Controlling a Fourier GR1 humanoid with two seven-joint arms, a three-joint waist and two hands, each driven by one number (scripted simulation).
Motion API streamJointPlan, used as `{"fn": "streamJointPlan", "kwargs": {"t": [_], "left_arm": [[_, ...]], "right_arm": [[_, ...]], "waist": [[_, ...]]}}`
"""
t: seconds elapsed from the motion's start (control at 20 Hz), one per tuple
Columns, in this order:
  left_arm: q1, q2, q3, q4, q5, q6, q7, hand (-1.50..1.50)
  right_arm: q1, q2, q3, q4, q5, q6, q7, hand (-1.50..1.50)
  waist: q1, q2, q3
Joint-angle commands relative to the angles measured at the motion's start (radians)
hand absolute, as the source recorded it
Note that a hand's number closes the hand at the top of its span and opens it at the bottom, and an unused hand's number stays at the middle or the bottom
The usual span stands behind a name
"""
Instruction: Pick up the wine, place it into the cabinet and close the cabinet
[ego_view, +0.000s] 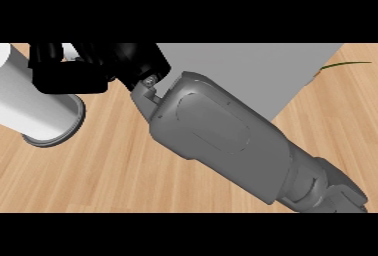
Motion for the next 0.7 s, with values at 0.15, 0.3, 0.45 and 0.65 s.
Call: {"fn": "streamJointPlan", "kwargs": {"t": [0.15, 0.3, 0.45, 0.65], "left_arm": [[-0.006, -0.002, 0.025, -0.026, 0.025, 0.009, 0.015, 1.5], [-0.016, 0.002, 0.025, -0.032, 0.024, 0.032, 0.023, 1.5], [-0.015, -0.001, 0.028, -0.027, 0.03, 0.03, 0.024, 1.5], [-0.031, 0.009, 0.04, -0.012, 0.03, 0.04, 0.033, 1.5]], "right_arm": [[0.07, -0.092, -0.058, 0.212, 0.006, 0.037, -0.104, 1.5], [0.085, -0.109, -0.068, 0.247, 0.01, 0.038, -0.157, 1.5], [0.09, -0.126, -0.057, 0.282, 0.029, 0.047, -0.199, 1.5], [0.083, -0.1, -0.052, 0.311, 0.04, 0.034, -0.224, 1.5]], "waist": [[-0.018, 0.039, 0.017], [-0.024, 0.051, 0.018], [-0.025, 0.057, 0.017], [-0.039, 0.057, 0.016]]}}
